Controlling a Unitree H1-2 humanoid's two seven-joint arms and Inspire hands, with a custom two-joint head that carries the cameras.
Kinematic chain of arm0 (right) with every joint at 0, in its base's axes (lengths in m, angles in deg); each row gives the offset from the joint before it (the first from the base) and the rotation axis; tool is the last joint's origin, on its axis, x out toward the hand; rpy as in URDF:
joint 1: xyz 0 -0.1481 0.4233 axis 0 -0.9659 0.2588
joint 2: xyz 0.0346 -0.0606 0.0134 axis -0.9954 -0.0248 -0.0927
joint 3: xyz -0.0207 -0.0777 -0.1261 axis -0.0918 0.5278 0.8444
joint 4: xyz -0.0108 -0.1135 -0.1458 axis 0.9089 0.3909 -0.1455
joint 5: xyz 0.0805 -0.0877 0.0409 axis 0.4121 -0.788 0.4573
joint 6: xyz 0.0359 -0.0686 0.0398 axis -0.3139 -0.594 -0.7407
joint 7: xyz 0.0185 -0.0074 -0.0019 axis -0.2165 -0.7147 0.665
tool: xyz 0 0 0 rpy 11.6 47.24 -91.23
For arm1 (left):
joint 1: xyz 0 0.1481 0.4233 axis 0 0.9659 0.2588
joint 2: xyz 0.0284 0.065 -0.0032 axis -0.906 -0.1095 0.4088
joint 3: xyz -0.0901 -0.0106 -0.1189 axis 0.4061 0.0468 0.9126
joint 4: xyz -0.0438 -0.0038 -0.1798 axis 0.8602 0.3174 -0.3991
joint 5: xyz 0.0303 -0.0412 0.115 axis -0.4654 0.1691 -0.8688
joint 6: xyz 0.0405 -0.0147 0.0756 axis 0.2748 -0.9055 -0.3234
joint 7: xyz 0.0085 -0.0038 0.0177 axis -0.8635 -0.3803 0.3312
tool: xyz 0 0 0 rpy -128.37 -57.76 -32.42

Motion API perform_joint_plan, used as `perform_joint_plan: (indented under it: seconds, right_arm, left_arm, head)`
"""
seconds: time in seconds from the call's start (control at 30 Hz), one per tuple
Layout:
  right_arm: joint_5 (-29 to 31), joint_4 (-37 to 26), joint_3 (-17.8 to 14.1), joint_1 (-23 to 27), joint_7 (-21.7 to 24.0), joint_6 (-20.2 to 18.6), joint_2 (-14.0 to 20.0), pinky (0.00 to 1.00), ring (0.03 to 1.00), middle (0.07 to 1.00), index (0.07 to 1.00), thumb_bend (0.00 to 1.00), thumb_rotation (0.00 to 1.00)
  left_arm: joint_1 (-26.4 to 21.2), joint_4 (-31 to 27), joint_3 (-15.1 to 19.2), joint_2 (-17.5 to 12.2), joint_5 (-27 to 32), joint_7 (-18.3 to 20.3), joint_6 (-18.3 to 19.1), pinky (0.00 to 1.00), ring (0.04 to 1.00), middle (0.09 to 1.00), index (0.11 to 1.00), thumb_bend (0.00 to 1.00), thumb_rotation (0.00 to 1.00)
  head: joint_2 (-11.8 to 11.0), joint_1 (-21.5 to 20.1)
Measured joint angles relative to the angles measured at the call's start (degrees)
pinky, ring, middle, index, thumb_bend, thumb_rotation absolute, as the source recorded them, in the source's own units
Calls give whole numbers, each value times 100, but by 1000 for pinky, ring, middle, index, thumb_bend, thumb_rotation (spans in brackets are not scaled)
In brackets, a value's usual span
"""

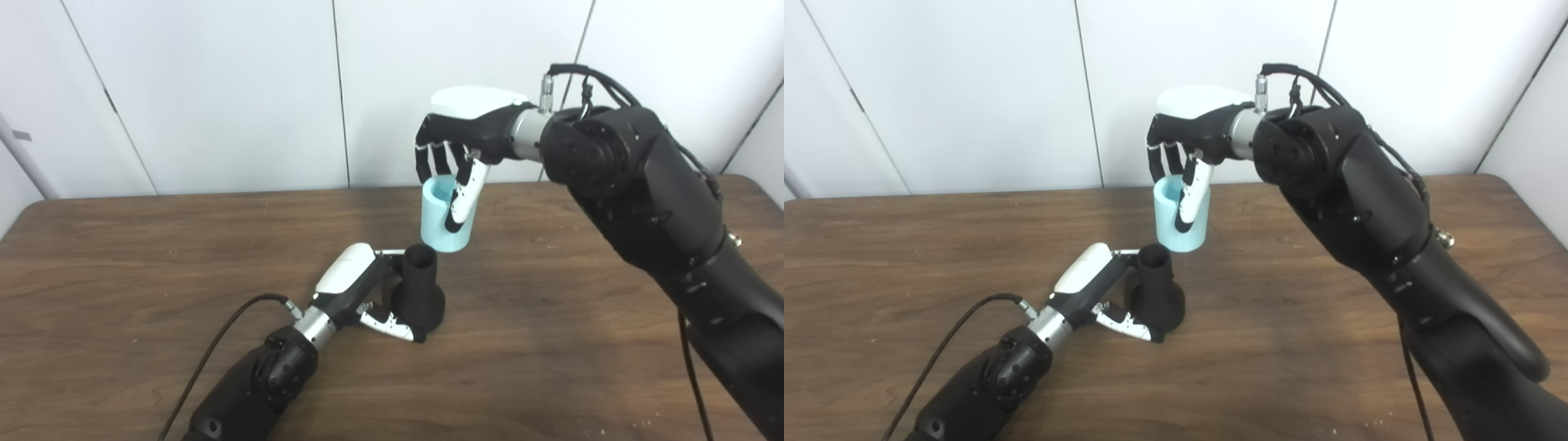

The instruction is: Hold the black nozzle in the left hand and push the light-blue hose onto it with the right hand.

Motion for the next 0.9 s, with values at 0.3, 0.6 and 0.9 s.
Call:
perform_joint_plan:
  seconds: [0.3, 0.6, 0.9]
  right_arm:
    - [-21, 2, -22, 5, -2, -7, 0, 184, 275, 428, 503, 528, 0]
    - [-62, 3, -157, 5, -66, 32, 2, 208, 301, 443, 506, 528, 0]
    - [-93, 92, -172, 131, -73, 85, 2, 222, 317, 444, 502, 529, 0]
  left_arm:
    - [-2, 0, -3, 15, -29, -1, 0, 674, 575, 481, 477, 518, 88]
    - [-3, 1, -3, 29, -45, -1, 0, 678, 576, 480, 477, 518, 88]
    - [-3, 1, -3, 41, -65, -1, 3, 679, 576, 480, 477, 518, 88]
  head:
    - [-9, -18]
    - [-9, -9]
    - [0, -9]
